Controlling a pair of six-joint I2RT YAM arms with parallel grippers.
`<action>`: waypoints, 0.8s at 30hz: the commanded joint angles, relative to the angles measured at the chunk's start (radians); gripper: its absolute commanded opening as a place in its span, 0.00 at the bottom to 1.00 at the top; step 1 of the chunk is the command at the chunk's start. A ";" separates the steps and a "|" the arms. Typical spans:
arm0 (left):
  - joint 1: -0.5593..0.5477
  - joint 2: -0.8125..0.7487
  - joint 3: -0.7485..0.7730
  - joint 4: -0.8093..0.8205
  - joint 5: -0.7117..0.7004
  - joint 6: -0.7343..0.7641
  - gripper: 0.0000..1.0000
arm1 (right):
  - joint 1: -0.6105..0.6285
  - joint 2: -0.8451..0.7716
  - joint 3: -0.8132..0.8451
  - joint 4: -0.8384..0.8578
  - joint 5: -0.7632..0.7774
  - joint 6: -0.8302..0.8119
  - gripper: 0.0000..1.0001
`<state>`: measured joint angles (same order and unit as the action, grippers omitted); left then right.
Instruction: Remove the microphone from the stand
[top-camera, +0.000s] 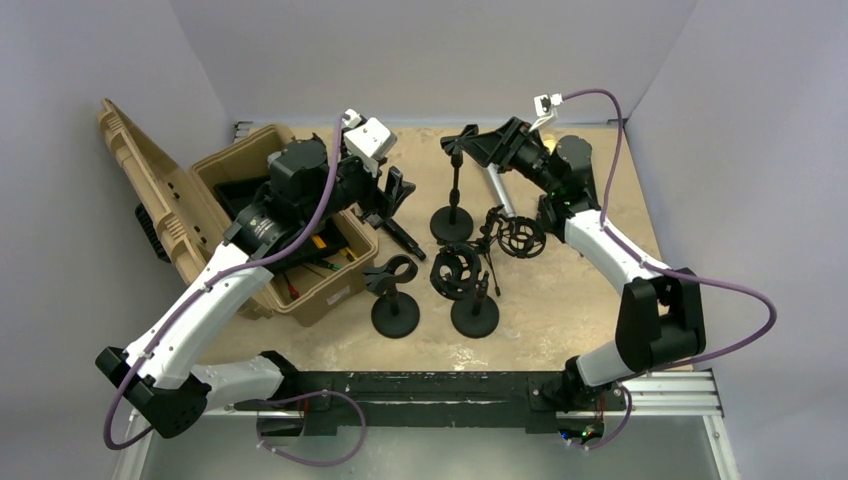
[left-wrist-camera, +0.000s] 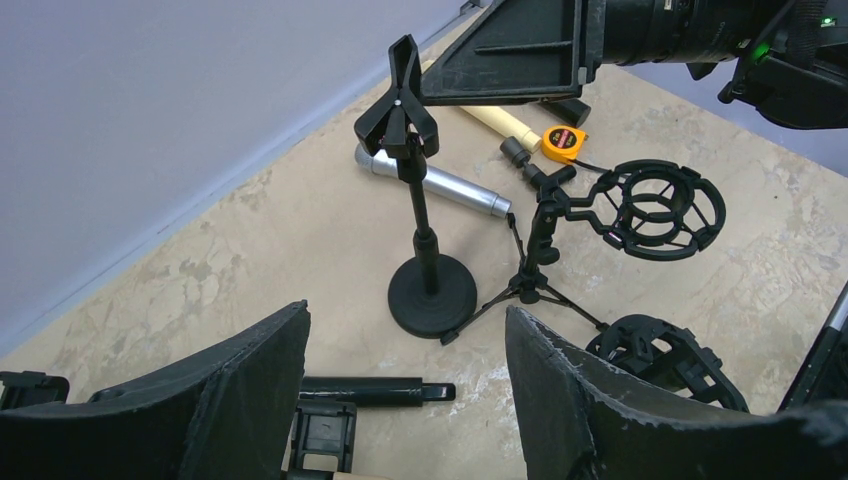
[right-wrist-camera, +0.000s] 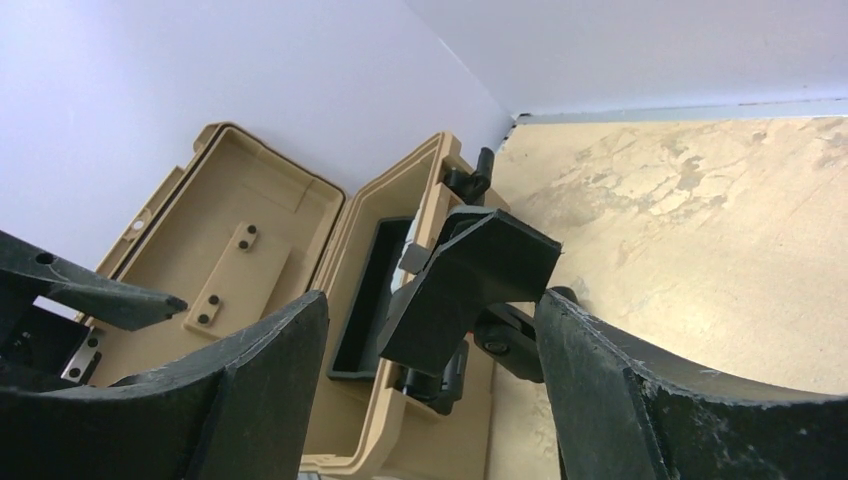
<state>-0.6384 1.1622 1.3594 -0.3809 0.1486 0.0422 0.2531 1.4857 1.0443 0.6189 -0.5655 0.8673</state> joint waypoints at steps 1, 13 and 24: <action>-0.008 -0.009 -0.005 0.046 -0.004 0.011 0.70 | 0.002 0.010 0.064 0.020 0.050 -0.001 0.73; -0.009 -0.009 -0.005 0.045 -0.004 0.012 0.70 | 0.010 0.078 0.074 0.039 0.061 0.001 0.68; -0.008 -0.007 -0.005 0.043 -0.007 0.013 0.71 | 0.010 0.100 0.023 -0.094 0.164 -0.152 0.58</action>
<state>-0.6430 1.1622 1.3594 -0.3813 0.1482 0.0425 0.2642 1.5757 1.0847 0.6437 -0.4847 0.8341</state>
